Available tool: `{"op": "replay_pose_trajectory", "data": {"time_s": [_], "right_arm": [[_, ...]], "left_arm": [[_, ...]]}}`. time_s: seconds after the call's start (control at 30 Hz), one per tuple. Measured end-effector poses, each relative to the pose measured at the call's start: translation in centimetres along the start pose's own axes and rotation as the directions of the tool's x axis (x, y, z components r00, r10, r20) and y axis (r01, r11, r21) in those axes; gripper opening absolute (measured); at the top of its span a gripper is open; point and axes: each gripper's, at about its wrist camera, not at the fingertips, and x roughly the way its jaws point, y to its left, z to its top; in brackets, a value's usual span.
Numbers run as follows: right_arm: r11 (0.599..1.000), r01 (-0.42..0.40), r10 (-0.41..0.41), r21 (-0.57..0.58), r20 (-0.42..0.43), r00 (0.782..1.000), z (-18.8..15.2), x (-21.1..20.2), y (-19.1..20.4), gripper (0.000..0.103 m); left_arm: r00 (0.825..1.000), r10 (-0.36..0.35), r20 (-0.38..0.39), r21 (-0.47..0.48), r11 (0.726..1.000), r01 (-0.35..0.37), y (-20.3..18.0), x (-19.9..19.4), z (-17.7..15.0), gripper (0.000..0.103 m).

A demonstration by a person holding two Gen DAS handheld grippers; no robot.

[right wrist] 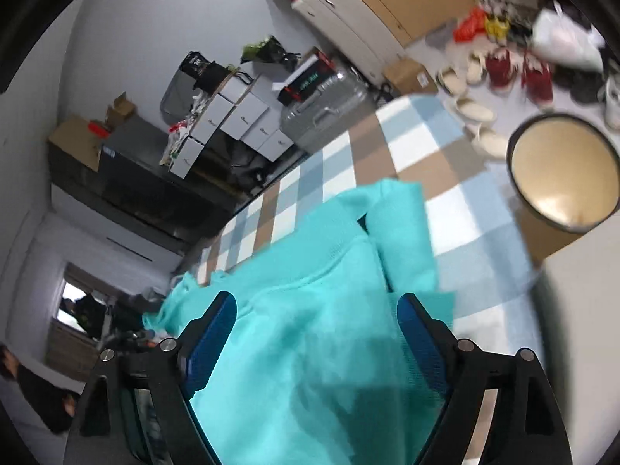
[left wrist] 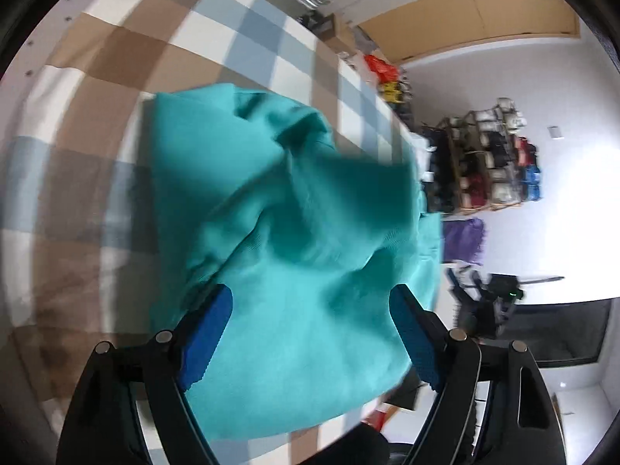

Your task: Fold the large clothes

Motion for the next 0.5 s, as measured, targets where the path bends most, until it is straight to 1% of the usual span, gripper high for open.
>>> {"op": "replay_pose_trajectory", "data": {"time_s": [0.03,0.1,0.13,0.17,0.2,0.23,0.3,0.33,0.37,0.4,0.43,0.47,0.5], "right_arm": [[0.999,0.018,-0.018,-0.033,-0.003,1.0,-0.1,-0.3,0.2,0.086],[0.991,0.087,-0.088,-0.097,-0.013,0.996,-0.2,-0.1,1.0,0.086],[0.979,0.137,-0.141,-0.153,-0.014,0.99,-0.3,0.2,1.5,0.086],[0.967,0.17,-0.175,-0.188,-0.01,0.984,-0.2,0.4,1.9,0.086],[0.958,0.191,-0.197,-0.215,-0.006,0.98,0.0,0.7,2.0,0.086],[0.952,0.2,-0.207,-0.233,-0.006,0.978,0.2,1.2,2.1,0.086],[0.941,0.218,-0.233,-0.259,-0.025,0.972,0.9,2.6,1.9,0.086],[0.935,0.228,-0.246,-0.273,-0.033,0.969,1.2,3.3,1.8,0.086],[0.928,0.235,-0.257,-0.287,-0.038,0.966,1.4,4.0,1.7,0.086],[0.92,0.255,-0.279,-0.299,-0.041,0.959,1.7,4.8,1.5,0.086],[0.913,0.267,-0.298,-0.307,-0.056,0.953,1.9,5.6,1.4,0.083],[0.912,0.262,-0.298,-0.314,-0.071,0.952,2.0,6.3,1.2,0.069],[0.914,0.248,-0.29,-0.321,-0.092,0.953,1.9,7.1,1.1,0.055]], "left_arm": [[0.999,0.03,0.013,0.017,0.999,-0.03,-0.2,0.1,0.1,0.08],[0.997,0.068,0.045,0.037,0.997,-0.07,-0.4,-0.2,0.2,0.08],[0.995,0.076,0.064,0.044,0.996,-0.079,-0.4,-0.3,0.3,0.08],[0.992,0.088,0.089,0.052,0.994,-0.093,-0.4,-0.3,0.4,0.08],[0.987,0.118,0.107,0.053,0.991,-0.124,-0.4,-0.4,0.5,0.08],[0.978,0.171,0.119,0.052,0.983,-0.178,0.0,-0.1,0.8,0.08],[0.966,0.232,0.112,0.061,0.969,-0.24,0.4,0.8,1.4,0.08],[0.967,0.229,0.11,0.06,0.97,-0.236,0.6,1.4,1.6,0.08],[0.976,0.198,0.092,0.065,0.977,-0.205,0.7,2.2,1.9,0.08],[0.985,0.161,0.055,0.079,0.983,-0.165,0.6,3.0,2.1,0.08],[0.99,0.137,0.024,0.099,0.985,-0.139,0.3,3.6,2.0,0.08],[0.987,0.16,0.019,0.135,0.978,-0.161,-0.2,4.2,2.0,0.08],[0.977,0.211,0.031,0.201,0.956,-0.213,-1.1,4.8,1.8,0.08]]}}
